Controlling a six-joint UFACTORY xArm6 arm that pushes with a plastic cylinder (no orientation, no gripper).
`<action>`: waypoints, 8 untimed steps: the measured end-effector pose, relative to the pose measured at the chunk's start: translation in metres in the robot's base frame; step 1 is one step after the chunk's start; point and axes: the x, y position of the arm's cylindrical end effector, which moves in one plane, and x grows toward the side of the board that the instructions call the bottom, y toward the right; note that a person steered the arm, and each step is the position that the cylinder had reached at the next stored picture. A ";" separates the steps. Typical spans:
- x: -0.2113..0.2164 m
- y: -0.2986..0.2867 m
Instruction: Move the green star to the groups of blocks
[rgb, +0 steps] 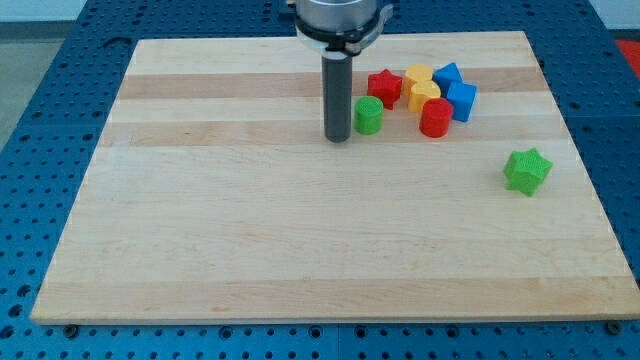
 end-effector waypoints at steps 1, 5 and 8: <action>-0.013 0.018; 0.124 0.045; 0.184 0.251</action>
